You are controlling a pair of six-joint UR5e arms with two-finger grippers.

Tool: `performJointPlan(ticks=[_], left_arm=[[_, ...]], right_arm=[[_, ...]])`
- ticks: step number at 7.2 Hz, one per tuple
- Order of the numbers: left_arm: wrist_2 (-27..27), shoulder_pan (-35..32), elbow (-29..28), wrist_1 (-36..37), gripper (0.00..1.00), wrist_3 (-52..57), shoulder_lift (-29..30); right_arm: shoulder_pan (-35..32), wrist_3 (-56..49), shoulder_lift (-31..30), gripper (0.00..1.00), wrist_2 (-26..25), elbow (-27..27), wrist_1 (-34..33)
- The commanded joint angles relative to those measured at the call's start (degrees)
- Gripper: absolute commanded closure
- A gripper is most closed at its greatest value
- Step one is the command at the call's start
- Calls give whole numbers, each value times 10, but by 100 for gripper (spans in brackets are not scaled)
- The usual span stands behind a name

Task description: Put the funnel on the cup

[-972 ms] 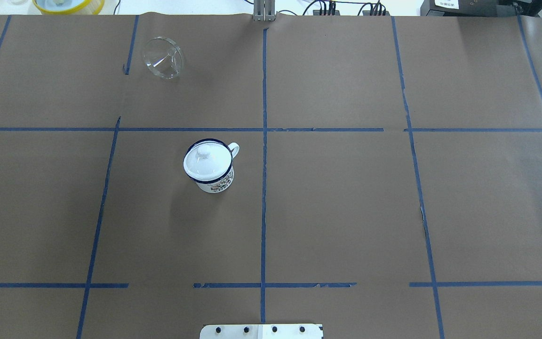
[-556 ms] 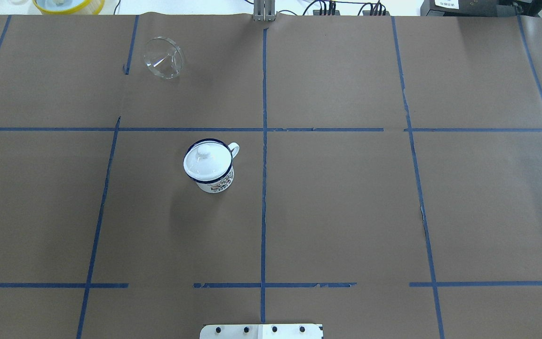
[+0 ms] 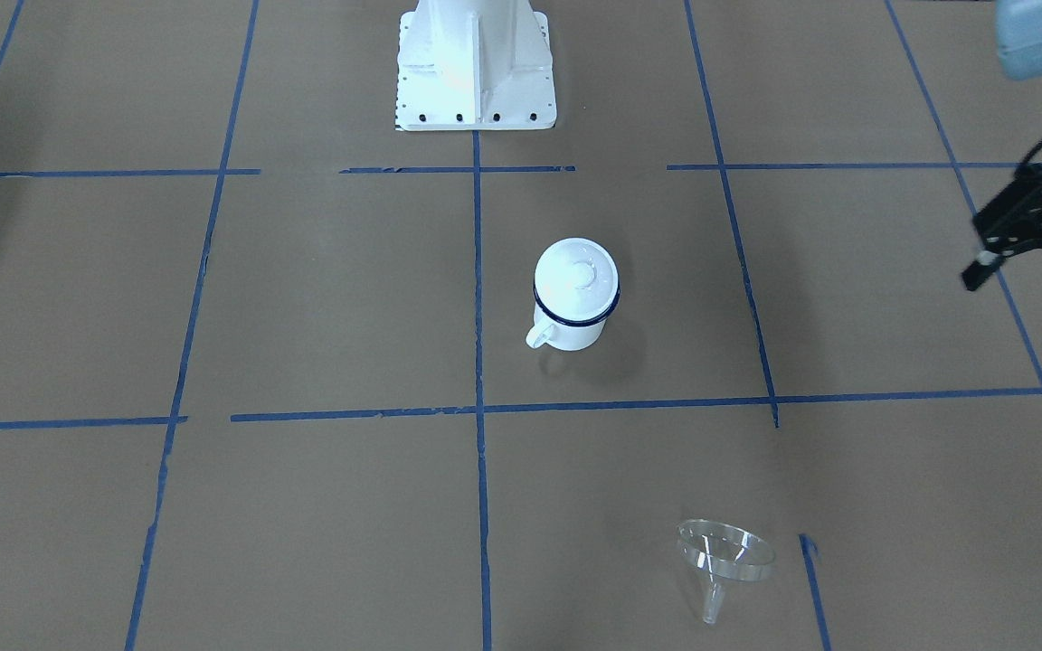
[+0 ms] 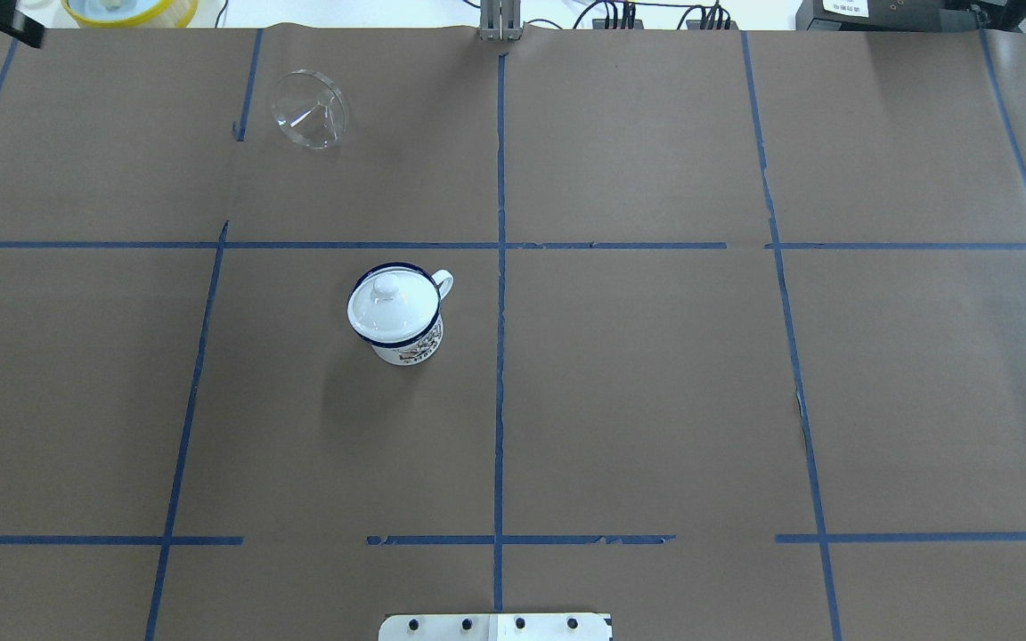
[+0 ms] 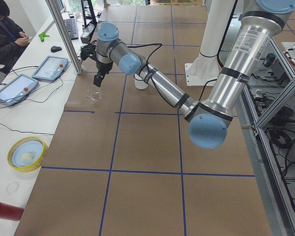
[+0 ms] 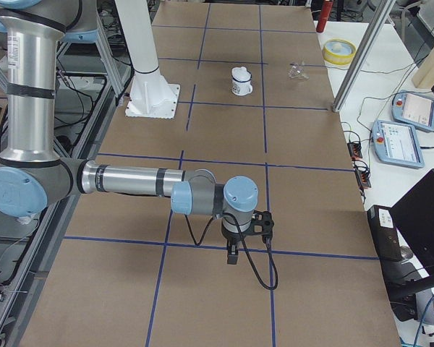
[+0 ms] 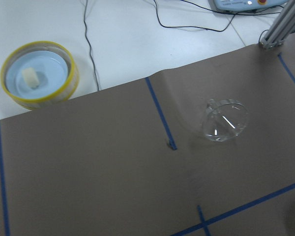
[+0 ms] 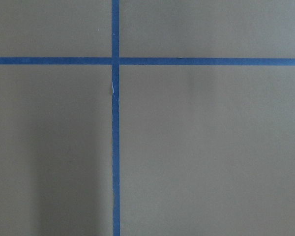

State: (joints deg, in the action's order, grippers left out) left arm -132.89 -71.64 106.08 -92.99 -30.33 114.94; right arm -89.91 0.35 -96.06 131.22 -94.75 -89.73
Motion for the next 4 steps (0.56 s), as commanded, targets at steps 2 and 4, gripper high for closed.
performJointPlan(ticks=[2,4], left_arm=[[54,167,-3,65,0,-309,99],[121,245,-97,107,0,-390,183]], right_arm=[[0,0,0,0,0,0,0],[0,0,0,0,0,0,0]])
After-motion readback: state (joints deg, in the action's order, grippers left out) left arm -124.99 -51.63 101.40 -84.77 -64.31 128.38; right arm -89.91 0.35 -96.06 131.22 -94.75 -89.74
